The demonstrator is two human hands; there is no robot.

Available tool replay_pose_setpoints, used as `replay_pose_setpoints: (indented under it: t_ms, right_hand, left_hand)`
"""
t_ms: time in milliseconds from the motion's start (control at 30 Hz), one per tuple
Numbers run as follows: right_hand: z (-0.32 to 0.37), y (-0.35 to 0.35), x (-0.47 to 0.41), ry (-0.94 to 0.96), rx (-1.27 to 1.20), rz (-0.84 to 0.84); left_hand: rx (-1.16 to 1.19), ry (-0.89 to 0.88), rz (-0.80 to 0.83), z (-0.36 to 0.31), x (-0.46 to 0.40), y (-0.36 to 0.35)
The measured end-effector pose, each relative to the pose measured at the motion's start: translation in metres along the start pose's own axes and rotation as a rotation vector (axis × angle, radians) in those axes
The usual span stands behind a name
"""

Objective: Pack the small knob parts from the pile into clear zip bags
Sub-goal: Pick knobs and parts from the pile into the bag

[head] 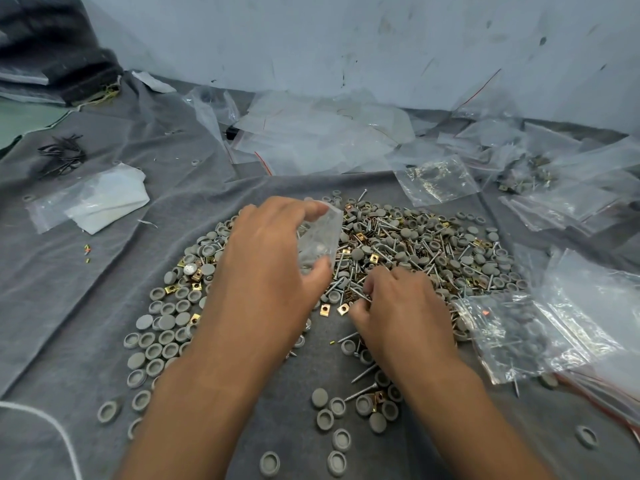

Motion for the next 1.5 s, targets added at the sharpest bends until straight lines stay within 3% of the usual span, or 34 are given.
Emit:
replay_pose_setpoints:
  t_ms: [433,500,633,800,933,1033,1100,1333,1500]
  right_hand:
    - [-0.007,0.004,-0.001,0.115,-0.046,-0.042]
    - [-0.013,0.005,-0.007,0.057,-0.257,0.025]
    - [-0.020,0.025,-0.021,-0.010,-0.949,0.170]
    - [-0.011,0.047,-0.012,0.101,-1.266,0.224]
    - [-0.001,0.064,0.005,0.260,-1.214,0.085]
    - [0.010,0.080,0.019,0.432,-0.866,-0.234]
    - [0.017,0.082,0.025,0.500,-0.711,-0.361]
    - [0.008,0.088,0.023,0.413,-0.901,-0.358]
    - [0.019,0.080,0.021,0.468,-0.730,-0.348]
  left_hand:
    - [-0.008,0.005,0.026,-0.003,-0.001,-0.002]
    - [-0.007,0.001,0.032,-0.003,-0.001,-0.003]
    - [0.010,-0.016,0.050,-0.005,-0.001,-0.006]
    - [0.019,-0.053,0.057,-0.009,-0.001,-0.010]
    - [0.036,-0.078,0.059,-0.010,-0.001,-0.014]
    - [0.042,-0.086,0.074,-0.013,-0.002,-0.016]
    - [0.055,-0.084,0.087,-0.013,-0.002,-0.017]
    - [0.063,-0.076,0.081,-0.011,0.000,-0.015]
    - [0.057,-0.072,0.088,-0.012,-0.002,-0.015]
Point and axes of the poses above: each hand's wrist, its own x-axis away from the middle knuckle, its own y-axis out of the back of the hand, z = x × y, the point moved 6 cm from there along -x, towards the middle knuckle, and after that the axes turned 12 degrees about -y, right-handed, at the moved point
